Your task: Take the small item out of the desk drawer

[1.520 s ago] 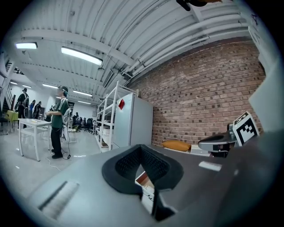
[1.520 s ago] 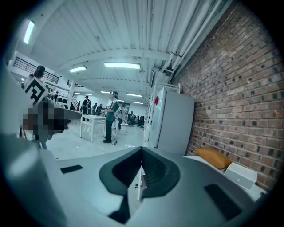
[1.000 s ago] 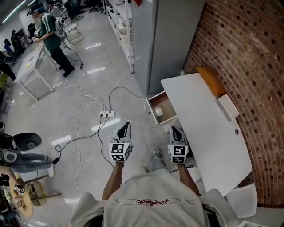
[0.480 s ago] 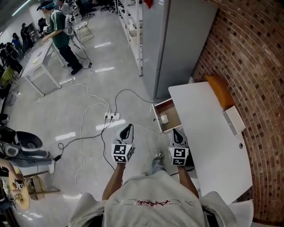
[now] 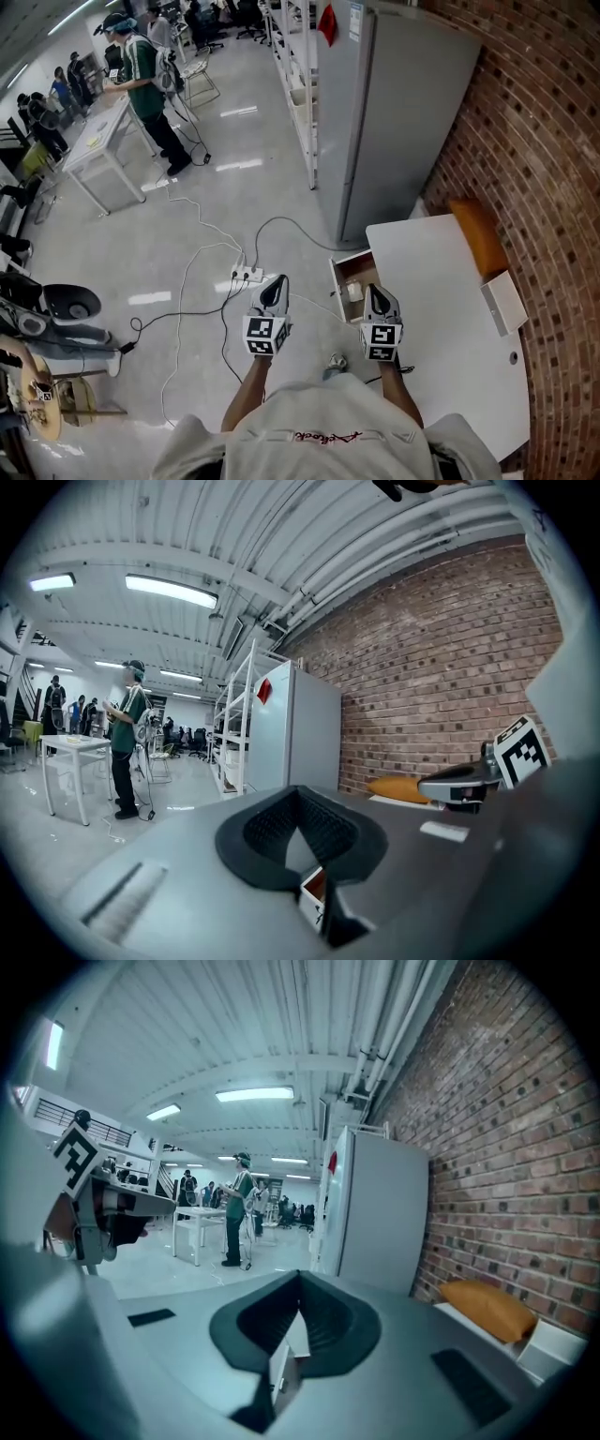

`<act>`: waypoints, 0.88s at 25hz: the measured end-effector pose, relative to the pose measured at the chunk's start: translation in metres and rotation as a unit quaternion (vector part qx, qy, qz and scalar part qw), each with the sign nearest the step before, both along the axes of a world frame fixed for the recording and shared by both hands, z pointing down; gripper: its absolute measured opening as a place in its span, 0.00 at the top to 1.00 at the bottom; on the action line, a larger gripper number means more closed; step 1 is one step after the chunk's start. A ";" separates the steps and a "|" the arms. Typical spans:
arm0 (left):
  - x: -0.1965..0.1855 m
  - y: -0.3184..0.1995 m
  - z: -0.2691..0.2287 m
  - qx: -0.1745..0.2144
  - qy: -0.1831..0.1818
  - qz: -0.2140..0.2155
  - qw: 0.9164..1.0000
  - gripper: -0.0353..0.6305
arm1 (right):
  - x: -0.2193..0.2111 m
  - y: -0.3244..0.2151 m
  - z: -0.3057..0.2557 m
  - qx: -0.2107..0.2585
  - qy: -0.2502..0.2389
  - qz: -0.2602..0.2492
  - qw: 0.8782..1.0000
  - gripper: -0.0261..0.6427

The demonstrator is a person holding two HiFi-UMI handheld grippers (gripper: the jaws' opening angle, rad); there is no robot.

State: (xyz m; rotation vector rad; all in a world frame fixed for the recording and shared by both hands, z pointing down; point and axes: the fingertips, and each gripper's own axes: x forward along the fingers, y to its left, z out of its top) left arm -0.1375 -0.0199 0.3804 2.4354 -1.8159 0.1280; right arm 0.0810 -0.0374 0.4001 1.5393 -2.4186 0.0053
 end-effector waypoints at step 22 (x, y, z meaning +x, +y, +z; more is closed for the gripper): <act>0.061 -0.119 0.003 -0.015 -0.025 -0.028 0.999 0.93 | 0.053 -0.130 0.016 -0.014 -0.028 -0.032 0.999 0.94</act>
